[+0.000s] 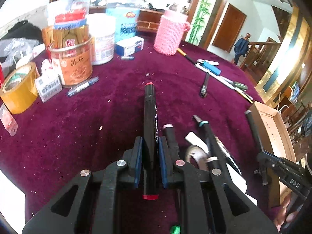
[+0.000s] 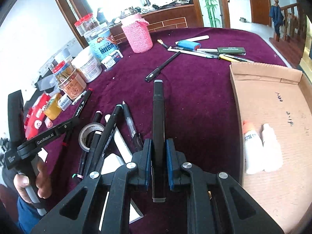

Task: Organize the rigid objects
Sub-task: 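Grasp a black marker with the right tool, then carry both held markers over the cardboard box with both tools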

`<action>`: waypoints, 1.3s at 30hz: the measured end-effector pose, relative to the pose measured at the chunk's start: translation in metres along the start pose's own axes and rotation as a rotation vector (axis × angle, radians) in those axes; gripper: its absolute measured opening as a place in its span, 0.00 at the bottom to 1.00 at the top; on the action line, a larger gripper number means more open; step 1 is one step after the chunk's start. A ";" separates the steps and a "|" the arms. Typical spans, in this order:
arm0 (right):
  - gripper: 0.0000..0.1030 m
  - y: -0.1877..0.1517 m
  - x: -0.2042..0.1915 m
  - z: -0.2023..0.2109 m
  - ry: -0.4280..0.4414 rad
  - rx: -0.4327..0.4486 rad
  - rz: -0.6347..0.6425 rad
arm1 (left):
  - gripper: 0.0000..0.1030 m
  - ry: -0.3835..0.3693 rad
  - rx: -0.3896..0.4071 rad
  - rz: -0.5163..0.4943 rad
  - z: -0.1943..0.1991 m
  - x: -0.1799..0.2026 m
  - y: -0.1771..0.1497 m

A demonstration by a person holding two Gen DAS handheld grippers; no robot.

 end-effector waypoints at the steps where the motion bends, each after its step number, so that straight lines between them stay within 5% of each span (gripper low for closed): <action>1: 0.12 0.000 0.000 0.000 0.001 -0.001 0.004 | 0.13 -0.014 0.007 -0.009 0.003 0.005 0.000; 10: 0.12 0.001 0.000 0.011 0.032 0.033 -0.008 | 0.13 -0.092 0.082 -0.104 0.026 0.045 0.000; 29: 0.12 0.019 0.029 0.032 0.032 0.081 -0.086 | 0.13 -0.140 0.054 -0.076 0.028 0.064 -0.003; 39: 0.12 0.034 0.081 0.081 0.018 0.124 -0.177 | 0.13 -0.233 0.014 -0.110 0.054 0.132 0.001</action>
Point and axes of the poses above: each gripper's, at about its wrist camera, not at the fingertips, and z roughly against the way its jaws point, x to its right, y to its top, the point moved 9 cm from there along -z, roughly the way its jaws point
